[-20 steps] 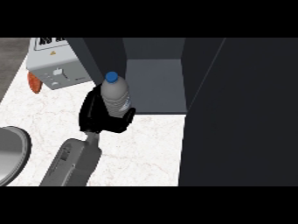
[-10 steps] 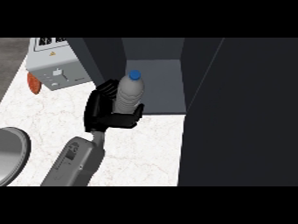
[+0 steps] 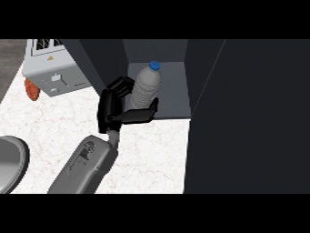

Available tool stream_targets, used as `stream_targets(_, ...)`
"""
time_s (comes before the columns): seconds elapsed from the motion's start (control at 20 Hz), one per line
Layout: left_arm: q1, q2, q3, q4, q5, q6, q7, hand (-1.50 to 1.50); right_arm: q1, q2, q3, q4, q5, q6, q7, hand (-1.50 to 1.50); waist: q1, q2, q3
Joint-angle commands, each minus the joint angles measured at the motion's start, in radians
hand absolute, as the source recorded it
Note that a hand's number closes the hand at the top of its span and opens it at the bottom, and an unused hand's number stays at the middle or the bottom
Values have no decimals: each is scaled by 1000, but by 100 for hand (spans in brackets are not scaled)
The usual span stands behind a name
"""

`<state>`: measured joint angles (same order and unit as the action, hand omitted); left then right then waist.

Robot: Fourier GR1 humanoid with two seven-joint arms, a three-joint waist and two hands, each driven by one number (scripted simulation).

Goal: Pick up the bottled water, place it into the cabinet and close the cabinet

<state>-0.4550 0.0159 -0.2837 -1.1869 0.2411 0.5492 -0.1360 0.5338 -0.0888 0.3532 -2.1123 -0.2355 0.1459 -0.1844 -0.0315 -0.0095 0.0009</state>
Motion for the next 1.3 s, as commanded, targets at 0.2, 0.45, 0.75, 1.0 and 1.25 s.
stream_targets(0.2,-284,25,15,210,-83,38,50,150,21,-1,40,-2,19,3,0,-150,-55,26,-1)
stream_targets(0.45,-298,79,17,213,-90,53,81,150,2,-13,12,-11,-7,10,15,-150,-58,31,-1)
stream_targets(0.75,-285,96,-38,284,-175,152,65,150,-21,-19,-3,-5,-18,19,16,-150,-65,33,-1)
stream_targets(1.0,-298,131,-58,326,-218,208,83,150,-47,-6,-9,29,-10,14,-1,-150,-65,37,0)
stream_targets(1.25,-306,116,-72,381,-237,268,93,-150,-30,5,37,14,6,11,-2,-150,-73,37,-2)
